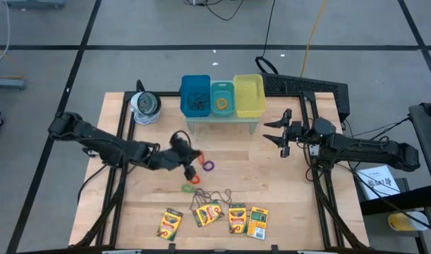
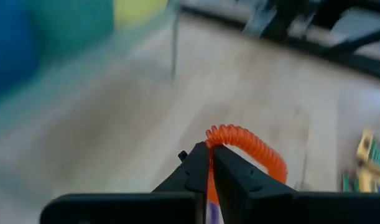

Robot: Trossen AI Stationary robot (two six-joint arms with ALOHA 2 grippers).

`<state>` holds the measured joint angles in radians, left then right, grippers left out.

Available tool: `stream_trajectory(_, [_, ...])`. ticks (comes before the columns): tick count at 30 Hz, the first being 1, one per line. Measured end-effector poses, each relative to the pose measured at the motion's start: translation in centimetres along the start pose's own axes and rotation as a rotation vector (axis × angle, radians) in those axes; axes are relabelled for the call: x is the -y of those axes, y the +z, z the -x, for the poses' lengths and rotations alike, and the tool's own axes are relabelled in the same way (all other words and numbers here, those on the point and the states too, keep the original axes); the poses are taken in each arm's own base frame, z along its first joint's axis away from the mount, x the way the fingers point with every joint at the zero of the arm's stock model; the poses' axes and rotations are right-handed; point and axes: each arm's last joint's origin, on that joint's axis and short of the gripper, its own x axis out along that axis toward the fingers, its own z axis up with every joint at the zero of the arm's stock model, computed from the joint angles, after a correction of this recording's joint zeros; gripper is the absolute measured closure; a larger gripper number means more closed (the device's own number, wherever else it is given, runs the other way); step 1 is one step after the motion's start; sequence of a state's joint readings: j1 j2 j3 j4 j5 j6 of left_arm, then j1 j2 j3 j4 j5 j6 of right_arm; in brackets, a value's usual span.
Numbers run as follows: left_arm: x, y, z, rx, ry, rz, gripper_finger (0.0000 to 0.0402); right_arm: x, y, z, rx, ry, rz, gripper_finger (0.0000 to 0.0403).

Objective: Pick & Place Office Desk Supplies
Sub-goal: Put the left orange spring keychain into the green bin on the shelf

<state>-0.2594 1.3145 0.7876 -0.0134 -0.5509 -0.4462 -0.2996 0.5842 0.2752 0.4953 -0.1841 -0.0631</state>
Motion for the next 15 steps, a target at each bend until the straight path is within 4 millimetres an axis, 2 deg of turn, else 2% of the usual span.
stream_trajectory(3, [-0.2, 1.9, -0.6, 0.149, -0.033, -0.082, 0.0384, 0.0, -0.2, -0.2, -0.015, 0.001, -0.022, 0.0209])
stream_trajectory(7, [-1.3, 3.8, -1.2, 0.265, -0.028, -0.138, 0.0396, 0.1, -0.6, -0.6, -0.037, 0.002, -0.059, 0.0209])
stream_trajectory(12, [-2.9, 4.9, -2.0, 0.323, 0.008, -0.158, 0.0383, 0.1, -0.9, -1.1, -0.034, 0.005, -0.129, 0.0209])
stream_trajectory(15, [-3.4, 4.9, -3.0, 0.33, -0.015, -0.176, 0.039, 0.0, -1.2, -1.6, -0.042, 0.017, -0.167, 0.0209])
